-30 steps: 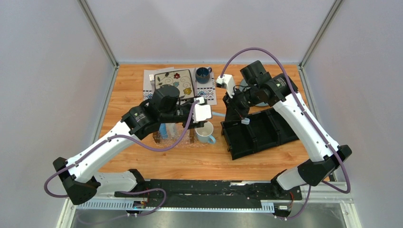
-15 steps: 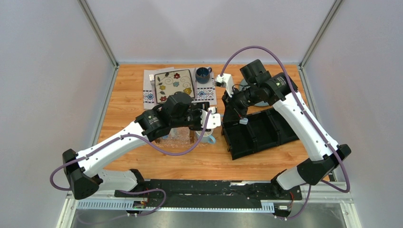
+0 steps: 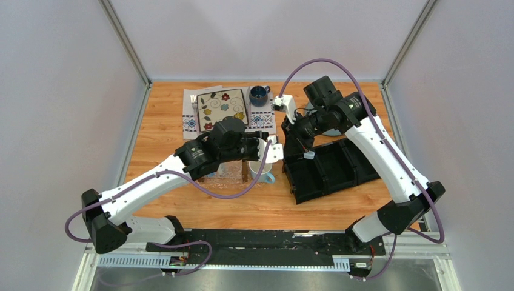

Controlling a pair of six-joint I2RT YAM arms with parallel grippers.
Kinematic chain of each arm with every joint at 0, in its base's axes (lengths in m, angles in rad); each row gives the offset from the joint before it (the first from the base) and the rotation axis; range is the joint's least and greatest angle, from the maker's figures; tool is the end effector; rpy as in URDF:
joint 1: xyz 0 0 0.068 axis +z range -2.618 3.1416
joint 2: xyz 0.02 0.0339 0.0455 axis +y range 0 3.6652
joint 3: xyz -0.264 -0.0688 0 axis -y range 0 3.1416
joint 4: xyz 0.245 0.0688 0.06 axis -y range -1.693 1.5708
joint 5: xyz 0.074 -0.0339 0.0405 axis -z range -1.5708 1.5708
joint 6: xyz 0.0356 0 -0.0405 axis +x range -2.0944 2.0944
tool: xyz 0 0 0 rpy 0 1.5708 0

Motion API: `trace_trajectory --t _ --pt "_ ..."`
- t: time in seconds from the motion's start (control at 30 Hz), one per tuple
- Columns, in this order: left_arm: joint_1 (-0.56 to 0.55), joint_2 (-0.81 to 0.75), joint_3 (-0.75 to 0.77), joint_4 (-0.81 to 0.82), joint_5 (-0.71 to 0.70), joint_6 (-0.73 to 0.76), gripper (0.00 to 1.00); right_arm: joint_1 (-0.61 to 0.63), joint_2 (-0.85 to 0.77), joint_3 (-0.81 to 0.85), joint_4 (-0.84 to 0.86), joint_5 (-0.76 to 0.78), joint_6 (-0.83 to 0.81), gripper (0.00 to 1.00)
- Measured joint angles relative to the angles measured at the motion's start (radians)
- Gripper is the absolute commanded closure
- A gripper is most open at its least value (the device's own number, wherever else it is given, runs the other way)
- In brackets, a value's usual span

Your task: Prepare toiletry sets of a toothbrush and toothpaste on the tray

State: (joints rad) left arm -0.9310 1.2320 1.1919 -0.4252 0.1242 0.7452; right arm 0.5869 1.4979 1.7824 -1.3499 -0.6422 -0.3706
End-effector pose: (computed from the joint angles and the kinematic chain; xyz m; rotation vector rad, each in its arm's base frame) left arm 0.1619 -0.2250 0.3636 1.5683 1.3059 -0.2430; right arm 0.2119 0.1666 0.4135 -1.3768 2.1745 0.9194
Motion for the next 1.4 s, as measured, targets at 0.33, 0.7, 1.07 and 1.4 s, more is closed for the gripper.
trace_trajectory --t 0.33,0.7,1.07,1.4 --pt "-0.017 0.012 -0.001 -0.020 0.013 0.000 1.00 0.002 0.014 0.000 0.005 -0.003 0.000 0.92" --pt "-0.020 0.008 -0.010 -0.009 0.024 -0.033 1.00 0.004 0.016 0.029 -0.004 0.031 0.012 0.43" --pt "-0.006 -0.061 -0.052 -0.006 0.057 -0.107 1.00 -0.035 -0.053 0.169 0.041 0.122 0.019 0.24" --pt "0.192 -0.118 -0.052 0.008 0.240 -0.348 1.00 -0.112 -0.295 0.132 0.336 0.166 0.053 0.21"
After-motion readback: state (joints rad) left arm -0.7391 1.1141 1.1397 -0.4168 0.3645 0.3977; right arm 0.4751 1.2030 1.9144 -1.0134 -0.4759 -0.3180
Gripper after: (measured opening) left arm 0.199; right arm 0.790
